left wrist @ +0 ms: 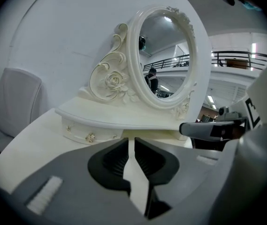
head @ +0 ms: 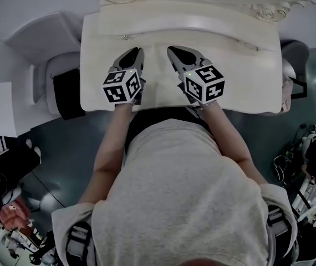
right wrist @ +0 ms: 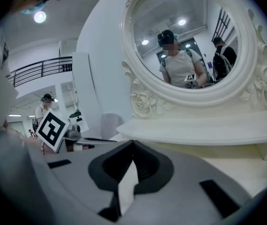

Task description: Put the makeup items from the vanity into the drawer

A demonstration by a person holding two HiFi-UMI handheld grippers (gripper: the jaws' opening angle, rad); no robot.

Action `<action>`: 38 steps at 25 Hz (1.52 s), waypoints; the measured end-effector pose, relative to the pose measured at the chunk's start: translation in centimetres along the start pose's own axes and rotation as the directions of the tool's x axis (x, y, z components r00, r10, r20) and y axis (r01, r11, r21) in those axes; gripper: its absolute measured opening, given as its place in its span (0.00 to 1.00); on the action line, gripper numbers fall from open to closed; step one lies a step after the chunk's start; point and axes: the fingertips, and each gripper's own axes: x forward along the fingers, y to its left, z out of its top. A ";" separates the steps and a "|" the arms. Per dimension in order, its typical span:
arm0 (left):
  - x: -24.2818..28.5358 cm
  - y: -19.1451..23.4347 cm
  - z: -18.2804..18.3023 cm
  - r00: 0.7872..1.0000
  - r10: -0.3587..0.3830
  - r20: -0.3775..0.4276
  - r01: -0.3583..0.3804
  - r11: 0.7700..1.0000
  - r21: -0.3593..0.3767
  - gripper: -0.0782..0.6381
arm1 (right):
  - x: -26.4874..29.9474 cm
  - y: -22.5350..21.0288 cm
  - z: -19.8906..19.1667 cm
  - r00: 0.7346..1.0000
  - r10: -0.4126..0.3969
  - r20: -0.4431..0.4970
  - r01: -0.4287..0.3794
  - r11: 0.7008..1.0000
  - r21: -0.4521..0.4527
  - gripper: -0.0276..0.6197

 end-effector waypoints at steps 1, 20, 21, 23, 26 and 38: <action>-0.1 -0.9 0.2 1.000 -0.014 0.010 0.014 1.000 0.003 0.17 | -0.3 -0.1 0.2 1.000 0.007 0.007 -0.007 1.000 0.005 0.05; 0.5 -8.6 1.0 0.989 -0.142 0.040 0.138 0.986 0.095 0.12 | -4.4 -2.4 0.8 0.997 -0.067 0.037 0.069 0.996 -0.057 0.05; 0.5 -8.6 1.0 0.989 -0.143 0.036 0.139 0.986 0.096 0.12 | -4.3 -2.4 0.7 0.997 -0.067 0.030 0.069 0.995 -0.067 0.05; 0.6 -8.6 0.9 0.989 -0.142 0.027 0.139 0.985 0.100 0.12 | -4.1 -2.2 0.4 0.998 -0.064 0.015 0.065 0.994 -0.085 0.05; 0.7 -8.7 0.8 0.990 -0.140 0.012 0.138 0.983 0.119 0.12 | -3.9 -1.9 0.4 0.998 -0.055 0.010 0.056 0.995 -0.084 0.05; 0.4 -8.1 0.5 0.987 -0.157 -0.014 0.158 0.981 0.116 0.12 | -3.6 -2.9 -0.2 0.994 -0.105 0.001 0.105 0.993 -0.058 0.05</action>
